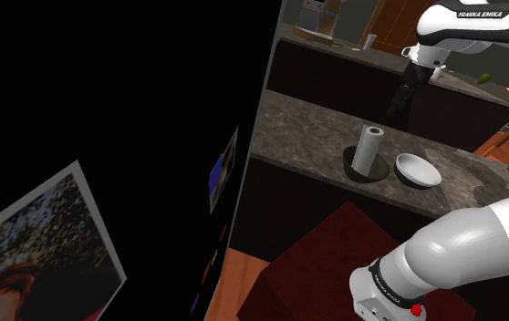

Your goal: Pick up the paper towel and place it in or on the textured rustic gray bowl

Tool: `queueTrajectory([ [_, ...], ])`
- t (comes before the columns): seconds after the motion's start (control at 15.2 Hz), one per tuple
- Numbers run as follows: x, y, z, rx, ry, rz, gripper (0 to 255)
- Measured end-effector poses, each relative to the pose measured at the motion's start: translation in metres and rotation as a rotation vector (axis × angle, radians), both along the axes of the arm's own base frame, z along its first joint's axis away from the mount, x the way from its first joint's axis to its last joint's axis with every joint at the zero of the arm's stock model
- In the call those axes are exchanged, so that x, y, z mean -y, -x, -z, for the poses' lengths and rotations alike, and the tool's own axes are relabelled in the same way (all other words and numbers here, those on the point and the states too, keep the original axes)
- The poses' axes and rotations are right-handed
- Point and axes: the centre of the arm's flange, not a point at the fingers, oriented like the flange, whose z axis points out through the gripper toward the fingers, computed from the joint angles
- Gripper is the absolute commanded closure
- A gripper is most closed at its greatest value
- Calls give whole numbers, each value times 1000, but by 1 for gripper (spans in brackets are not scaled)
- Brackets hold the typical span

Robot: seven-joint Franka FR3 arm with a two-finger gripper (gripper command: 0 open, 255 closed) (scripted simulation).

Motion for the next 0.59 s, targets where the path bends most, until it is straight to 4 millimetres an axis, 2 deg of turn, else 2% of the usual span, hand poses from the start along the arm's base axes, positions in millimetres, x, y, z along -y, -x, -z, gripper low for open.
queueTrajectory([
  [0.2,1,-2,-27,1,0,0,0],
  [0.59,1,-2,-35,0,0,0,0],
])
